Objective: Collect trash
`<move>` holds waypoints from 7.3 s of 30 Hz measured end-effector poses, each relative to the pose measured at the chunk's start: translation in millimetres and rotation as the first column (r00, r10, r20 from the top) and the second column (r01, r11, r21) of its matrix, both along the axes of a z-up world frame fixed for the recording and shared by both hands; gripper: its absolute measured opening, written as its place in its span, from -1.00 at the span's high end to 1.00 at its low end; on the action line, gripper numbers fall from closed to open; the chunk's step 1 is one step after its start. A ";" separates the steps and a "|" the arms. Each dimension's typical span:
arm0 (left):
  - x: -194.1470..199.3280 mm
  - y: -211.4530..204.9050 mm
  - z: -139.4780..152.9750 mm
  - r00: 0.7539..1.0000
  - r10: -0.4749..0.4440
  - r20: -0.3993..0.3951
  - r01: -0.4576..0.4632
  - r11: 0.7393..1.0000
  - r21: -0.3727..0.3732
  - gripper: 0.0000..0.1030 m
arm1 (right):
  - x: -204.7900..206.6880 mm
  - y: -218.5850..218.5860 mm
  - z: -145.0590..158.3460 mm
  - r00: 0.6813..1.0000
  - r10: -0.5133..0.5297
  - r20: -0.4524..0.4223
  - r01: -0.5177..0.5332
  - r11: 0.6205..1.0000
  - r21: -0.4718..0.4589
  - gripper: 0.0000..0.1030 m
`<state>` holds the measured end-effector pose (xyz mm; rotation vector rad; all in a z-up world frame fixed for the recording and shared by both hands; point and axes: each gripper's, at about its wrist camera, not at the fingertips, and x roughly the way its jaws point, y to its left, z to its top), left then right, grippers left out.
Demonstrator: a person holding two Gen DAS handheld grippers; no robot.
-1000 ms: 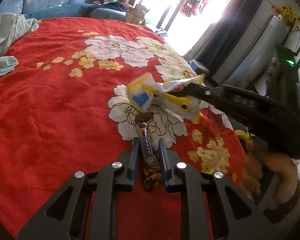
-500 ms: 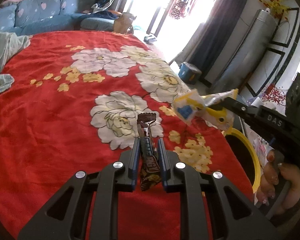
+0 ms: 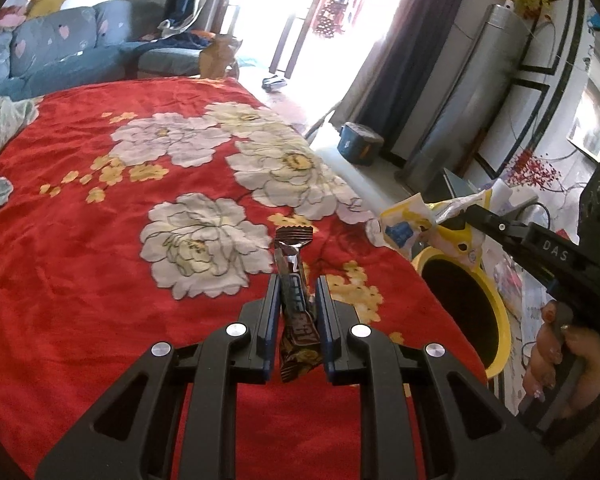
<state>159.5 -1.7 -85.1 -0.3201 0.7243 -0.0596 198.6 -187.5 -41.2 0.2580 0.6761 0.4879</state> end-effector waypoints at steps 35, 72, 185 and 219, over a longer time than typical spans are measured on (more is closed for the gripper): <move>-9.4 -112.5 31.2 0.966 -0.250 0.061 0.243 0.964 0.110 0.67 | -24.6 -117.4 -3.9 0.971 -0.240 0.008 0.239 0.971 0.012 0.93; 17.6 -232.1 16.9 0.889 -0.458 0.019 0.445 0.871 0.210 0.65 | -34.8 -213.1 -50.8 0.882 -0.458 -0.106 0.463 0.886 0.021 0.93; -119.2 -64.7 58.9 0.956 -0.081 0.283 0.018 0.976 0.218 -0.87 | -199.1 -38.8 11.4 0.818 -0.311 0.484 0.408 0.907 -0.106 -0.80; -128.9 -31.5 47.9 0.984 -0.058 0.166 0.022 0.977 0.210 -0.88 | -185.8 3.5 27.7 0.888 -0.158 0.431 0.236 0.963 -0.134 -0.80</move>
